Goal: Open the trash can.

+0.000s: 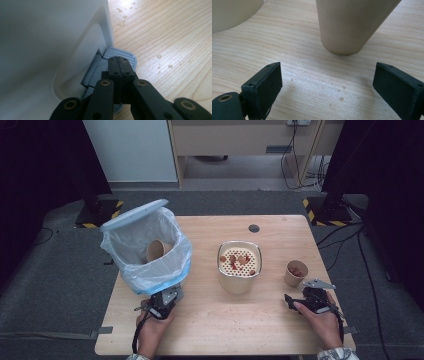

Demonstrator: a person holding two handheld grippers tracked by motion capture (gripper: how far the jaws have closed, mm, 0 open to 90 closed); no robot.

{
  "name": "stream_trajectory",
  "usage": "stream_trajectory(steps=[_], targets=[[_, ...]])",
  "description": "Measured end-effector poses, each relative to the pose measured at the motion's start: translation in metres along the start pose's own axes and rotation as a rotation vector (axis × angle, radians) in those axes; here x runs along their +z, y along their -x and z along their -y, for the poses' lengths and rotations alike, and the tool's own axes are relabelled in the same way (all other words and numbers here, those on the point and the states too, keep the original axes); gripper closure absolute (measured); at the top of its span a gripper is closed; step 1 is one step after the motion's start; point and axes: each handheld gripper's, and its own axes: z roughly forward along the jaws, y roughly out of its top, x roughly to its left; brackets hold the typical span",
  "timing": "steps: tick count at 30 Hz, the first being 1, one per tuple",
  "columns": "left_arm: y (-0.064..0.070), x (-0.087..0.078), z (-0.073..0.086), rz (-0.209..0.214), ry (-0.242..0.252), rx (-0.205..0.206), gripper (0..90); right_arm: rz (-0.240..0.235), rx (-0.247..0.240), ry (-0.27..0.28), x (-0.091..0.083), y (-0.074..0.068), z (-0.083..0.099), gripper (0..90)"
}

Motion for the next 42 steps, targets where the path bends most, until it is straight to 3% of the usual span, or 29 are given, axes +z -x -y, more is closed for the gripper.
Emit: stream_trajectory(steps=[7, 30, 42], targets=[[-0.002, 0.001, 0.001, 0.011, -0.001, -0.018, 89.0, 0.008, 0.007, 0.020, -0.002, 0.001, -0.001, 6.5], [-0.002, 0.001, 0.000, 0.015, -0.002, -0.018, 89.1, 0.023, 0.053, 0.086, -0.005, 0.005, -0.006, 4.7], [-0.002, 0.001, 0.000, 0.015, -0.002, -0.019, 89.1, 0.034, 0.052, 0.107, 0.000, 0.005, -0.012, 5.1]])
